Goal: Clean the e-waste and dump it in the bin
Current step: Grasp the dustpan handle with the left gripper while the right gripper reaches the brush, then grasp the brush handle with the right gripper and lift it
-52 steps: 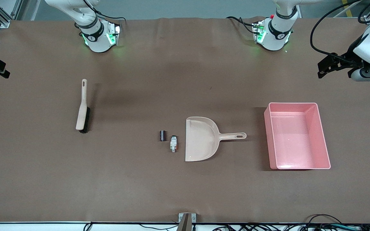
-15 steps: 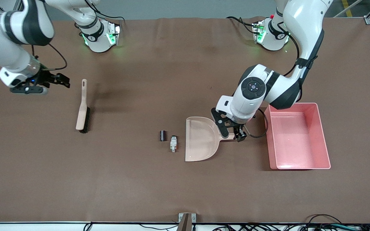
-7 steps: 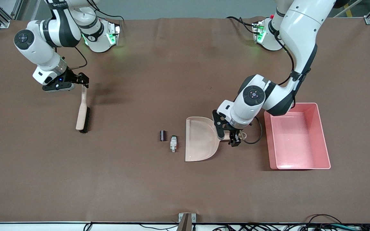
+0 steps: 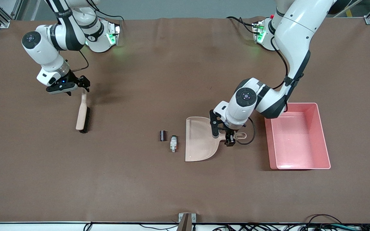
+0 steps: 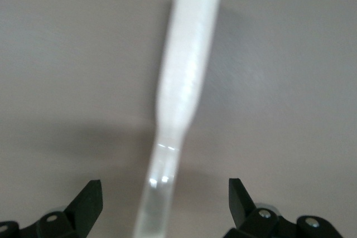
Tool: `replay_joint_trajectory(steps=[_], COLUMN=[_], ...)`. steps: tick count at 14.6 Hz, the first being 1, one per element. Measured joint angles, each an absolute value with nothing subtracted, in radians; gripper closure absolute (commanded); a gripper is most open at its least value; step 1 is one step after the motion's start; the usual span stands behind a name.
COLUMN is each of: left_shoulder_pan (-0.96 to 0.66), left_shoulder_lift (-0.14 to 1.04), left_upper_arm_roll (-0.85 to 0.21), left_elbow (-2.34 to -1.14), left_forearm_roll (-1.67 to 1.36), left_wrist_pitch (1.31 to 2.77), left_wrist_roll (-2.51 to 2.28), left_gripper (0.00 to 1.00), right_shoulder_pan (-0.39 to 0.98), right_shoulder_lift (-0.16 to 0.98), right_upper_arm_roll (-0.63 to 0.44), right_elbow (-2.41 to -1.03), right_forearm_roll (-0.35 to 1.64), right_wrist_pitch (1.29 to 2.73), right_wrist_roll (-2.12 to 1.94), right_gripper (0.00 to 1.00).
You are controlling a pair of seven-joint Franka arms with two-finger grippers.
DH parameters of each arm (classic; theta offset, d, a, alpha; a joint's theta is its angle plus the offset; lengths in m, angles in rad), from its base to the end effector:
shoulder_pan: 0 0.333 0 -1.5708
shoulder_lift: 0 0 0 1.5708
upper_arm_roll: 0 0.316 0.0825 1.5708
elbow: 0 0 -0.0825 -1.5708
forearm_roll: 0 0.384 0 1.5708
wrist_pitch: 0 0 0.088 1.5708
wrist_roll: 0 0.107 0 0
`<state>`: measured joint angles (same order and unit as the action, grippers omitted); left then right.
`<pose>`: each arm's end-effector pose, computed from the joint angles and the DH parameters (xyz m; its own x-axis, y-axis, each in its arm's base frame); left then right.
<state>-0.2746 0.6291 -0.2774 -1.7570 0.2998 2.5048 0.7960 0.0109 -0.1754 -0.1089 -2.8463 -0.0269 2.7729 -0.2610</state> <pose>0.5858 -0.3414 0.2351 0.0521 -0.9963 0.0683 -0.9881 -0.0613 -0.1409 0.3706 -0.0332 0.2559 0.9773 0.1872 0.0994 0.1862 -0.9823 0.0195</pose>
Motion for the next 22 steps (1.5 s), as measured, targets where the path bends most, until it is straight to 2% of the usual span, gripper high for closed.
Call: replay_joint_trajectory(steps=[3,7,12,15,18,22], left_shoulder_pan=[-0.278,-0.293,-0.293,-0.292,-0.292,-0.29], left_shoulder_lift=[0.636,0.642,0.654,0.658,0.659,0.66], left_upper_arm_roll=[-0.279,-0.28,-0.279,-0.279,-0.279,-0.278], left_elbow=[-1.757,-1.754,-1.748,-1.746,-1.744,-1.743], left_forearm_roll=[0.302,0.303,0.316,0.317,0.317,0.318], left_wrist_pitch=[2.51,2.51,2.511,2.511,2.511,2.511], left_wrist_roll=[0.799,0.799,0.799,0.799,0.799,0.81], left_gripper=[0.31,0.38,0.48,0.54,0.62,0.73], right_shoulder_pan=[-0.024,-0.024,-0.008,0.024,0.026,0.025], right_shoulder_lift=[-0.125,-0.12,-0.12,-0.12,-0.12,-0.12], right_upper_arm_roll=[-0.113,-0.112,-0.108,-0.104,-0.104,-0.106], right_elbow=[-2.848,-2.849,-2.85,-2.85,-2.85,-2.853], right_forearm_roll=[-0.027,-0.027,-0.026,-0.026,-0.026,-0.026], right_wrist_pitch=[2.793,2.794,2.794,2.794,2.794,2.791], right_wrist_roll=[-0.267,-0.267,-0.237,-0.201,-0.197,-0.16], right_gripper=[0.0,0.0,0.12,0.3,0.55,0.76])
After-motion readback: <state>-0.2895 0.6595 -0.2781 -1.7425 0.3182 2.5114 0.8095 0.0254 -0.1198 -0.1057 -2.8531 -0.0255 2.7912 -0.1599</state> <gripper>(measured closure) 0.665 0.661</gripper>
